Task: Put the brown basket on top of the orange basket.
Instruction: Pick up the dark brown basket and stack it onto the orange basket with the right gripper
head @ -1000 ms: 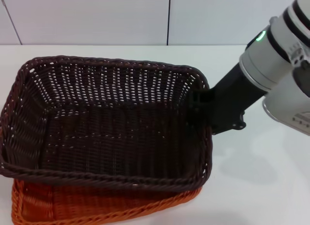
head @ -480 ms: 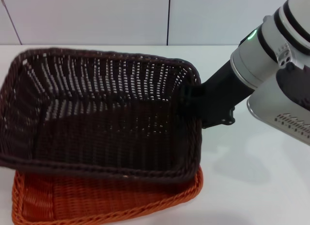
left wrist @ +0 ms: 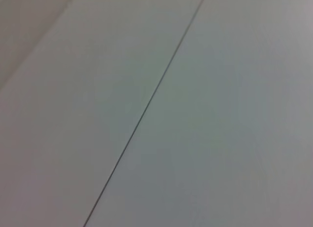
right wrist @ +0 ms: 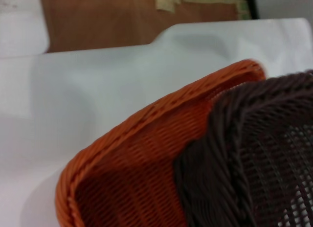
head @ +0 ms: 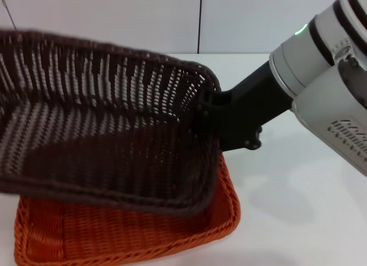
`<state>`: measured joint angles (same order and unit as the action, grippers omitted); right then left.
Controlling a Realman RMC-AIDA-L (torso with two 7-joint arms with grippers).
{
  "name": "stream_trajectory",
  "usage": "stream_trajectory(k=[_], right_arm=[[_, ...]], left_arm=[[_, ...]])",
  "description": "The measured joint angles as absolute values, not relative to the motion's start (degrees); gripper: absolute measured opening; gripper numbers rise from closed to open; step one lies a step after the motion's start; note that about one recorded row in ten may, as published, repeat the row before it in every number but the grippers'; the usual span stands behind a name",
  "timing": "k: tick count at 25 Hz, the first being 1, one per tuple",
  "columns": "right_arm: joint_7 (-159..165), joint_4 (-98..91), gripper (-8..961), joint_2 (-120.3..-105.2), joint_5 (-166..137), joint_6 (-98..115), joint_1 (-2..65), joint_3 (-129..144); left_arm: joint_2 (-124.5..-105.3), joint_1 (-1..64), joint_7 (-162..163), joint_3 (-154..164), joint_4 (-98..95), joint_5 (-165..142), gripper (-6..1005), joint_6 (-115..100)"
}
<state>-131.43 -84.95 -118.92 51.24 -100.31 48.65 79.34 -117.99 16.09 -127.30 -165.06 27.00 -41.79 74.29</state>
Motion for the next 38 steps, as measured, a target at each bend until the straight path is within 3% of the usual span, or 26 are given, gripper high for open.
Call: stream_trajectory(k=[5, 25, 30, 38], right_arm=[[-134.0, -90.0, 224, -118.93, 50.0, -95.7, 42.7, 83.5], [-131.6, -91.2, 297, -118.68, 50.5, -97.7, 39.6, 86.3], [-132.9, -94.8, 358, -118.84, 53.7, -96.5, 37.8, 82.1], [-130.7, -98.0, 357, -118.82, 58.0, -96.0, 36.8, 79.5]], left_arm=[[-118.01, 15.5, -128.1, -165.1, 25.8, -40.9, 715, 74.9], [-117.86, 15.1, -128.5, -165.1, 25.9, -40.1, 716, 75.9], [-117.88, 15.1, -128.5, -165.1, 25.9, -40.0, 716, 76.1], [-117.78, 15.7, -128.3, -165.1, 25.9, -39.9, 716, 76.1]])
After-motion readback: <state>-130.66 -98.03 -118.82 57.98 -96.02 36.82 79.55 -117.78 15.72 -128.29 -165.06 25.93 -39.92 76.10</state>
